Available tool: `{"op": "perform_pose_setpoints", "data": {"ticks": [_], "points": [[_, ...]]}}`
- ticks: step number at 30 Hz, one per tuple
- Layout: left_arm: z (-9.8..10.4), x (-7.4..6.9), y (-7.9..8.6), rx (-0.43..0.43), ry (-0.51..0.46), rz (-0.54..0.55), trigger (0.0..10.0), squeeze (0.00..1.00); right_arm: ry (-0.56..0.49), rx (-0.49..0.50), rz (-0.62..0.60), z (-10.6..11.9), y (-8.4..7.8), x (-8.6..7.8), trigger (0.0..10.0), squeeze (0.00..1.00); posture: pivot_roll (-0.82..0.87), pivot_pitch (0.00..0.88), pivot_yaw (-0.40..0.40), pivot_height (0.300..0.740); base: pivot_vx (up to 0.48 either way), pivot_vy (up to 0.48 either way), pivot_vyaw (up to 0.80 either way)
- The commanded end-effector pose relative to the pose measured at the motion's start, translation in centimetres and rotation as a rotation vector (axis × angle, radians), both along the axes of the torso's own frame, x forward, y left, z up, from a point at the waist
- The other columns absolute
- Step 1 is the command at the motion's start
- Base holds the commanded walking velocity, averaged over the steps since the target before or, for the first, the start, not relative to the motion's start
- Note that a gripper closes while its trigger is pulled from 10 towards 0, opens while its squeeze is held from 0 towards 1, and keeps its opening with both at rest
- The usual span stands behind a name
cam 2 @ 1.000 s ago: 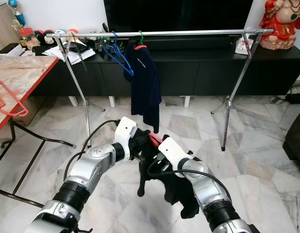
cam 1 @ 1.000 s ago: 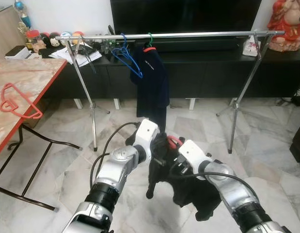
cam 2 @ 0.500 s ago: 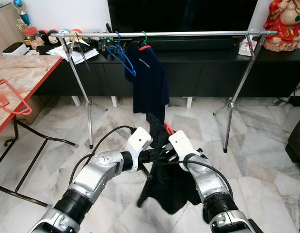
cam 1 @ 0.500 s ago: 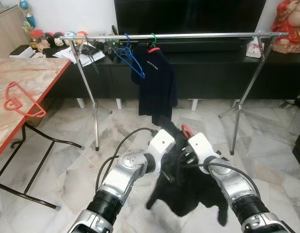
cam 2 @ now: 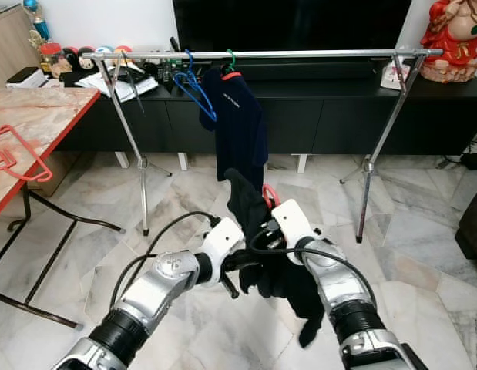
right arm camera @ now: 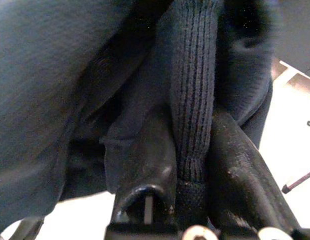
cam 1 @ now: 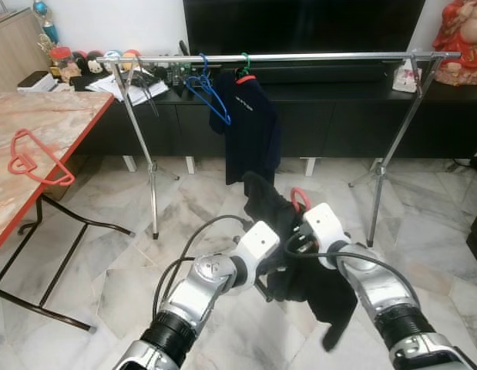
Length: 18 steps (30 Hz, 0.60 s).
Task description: Hang hanger
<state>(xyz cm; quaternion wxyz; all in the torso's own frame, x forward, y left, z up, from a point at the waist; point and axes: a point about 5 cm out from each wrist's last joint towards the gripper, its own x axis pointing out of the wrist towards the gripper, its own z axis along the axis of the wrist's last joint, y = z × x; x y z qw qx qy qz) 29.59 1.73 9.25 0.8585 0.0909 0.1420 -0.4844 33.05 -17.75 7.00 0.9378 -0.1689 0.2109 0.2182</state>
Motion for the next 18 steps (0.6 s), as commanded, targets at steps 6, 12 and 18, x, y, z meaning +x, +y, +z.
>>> {"op": "perform_pose_setpoints", "data": {"ticks": [6, 12, 18], "points": [[1.3, -0.2, 0.5, -0.043, -0.059, -0.093, 10.0, 1.00, -0.069, -0.001, 0.047, 1.3, -0.3, 0.4, 0.0, 0.00, -0.13, 0.000, 0.040, 0.740, 0.000, 0.000, 0.00], [2.7, -0.3, 2.3, -0.073, -0.083, -0.186, 10.0, 1.00, -0.076, -0.036, 0.085, 1.4, -1.8, 0.2, 0.0, 0.00, -0.12, 0.000, 0.042, 0.740, 0.000, 0.000, 0.00], [3.6, 0.6, 4.8, -0.076, -0.099, -0.186, 10.0, 1.00, -0.084, -0.065, 0.186, 1.7, -3.3, -0.4, 0.0, 0.00, -0.12, 0.000, 0.047, 0.740, 0.000, 0.000, 0.00]]}}
